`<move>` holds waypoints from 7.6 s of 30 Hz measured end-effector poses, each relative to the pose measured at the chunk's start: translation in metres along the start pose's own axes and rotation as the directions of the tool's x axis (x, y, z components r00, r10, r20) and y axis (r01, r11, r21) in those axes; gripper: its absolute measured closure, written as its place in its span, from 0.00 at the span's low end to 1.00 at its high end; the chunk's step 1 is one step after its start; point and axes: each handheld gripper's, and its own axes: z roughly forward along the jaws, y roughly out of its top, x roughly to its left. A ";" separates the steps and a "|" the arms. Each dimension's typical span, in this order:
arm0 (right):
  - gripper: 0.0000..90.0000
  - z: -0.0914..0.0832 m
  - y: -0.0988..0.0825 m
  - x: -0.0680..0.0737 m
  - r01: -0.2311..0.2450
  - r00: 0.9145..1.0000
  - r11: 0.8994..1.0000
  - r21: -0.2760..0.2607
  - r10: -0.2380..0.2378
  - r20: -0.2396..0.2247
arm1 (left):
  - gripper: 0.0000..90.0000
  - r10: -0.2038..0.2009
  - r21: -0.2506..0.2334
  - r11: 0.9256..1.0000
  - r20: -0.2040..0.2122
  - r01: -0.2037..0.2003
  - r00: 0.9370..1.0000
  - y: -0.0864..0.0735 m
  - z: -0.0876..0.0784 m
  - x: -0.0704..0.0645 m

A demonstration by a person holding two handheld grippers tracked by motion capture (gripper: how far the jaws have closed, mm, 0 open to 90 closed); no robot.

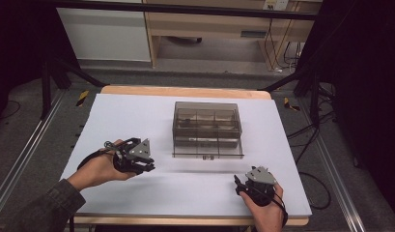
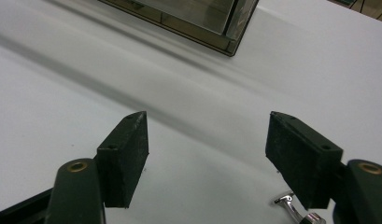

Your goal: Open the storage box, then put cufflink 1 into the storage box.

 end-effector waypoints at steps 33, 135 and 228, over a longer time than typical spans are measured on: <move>0.30 0.002 0.000 -0.001 -0.008 1.000 1.000 0.006 0.008 -0.007 | 0.81 0.062 -0.028 0.998 -0.060 -0.063 0.996 0.092 -0.010 0.018; 0.41 -0.005 0.007 -0.010 -0.005 1.000 0.998 0.055 0.006 -0.021 | 0.55 0.000 -0.197 0.980 -0.074 -0.015 0.997 0.118 0.015 0.024; 0.81 0.021 0.026 -0.086 0.221 0.942 0.832 0.509 -0.048 -0.331 | 0.08 -0.644 -0.611 0.605 0.002 0.511 0.765 -0.035 0.026 -0.019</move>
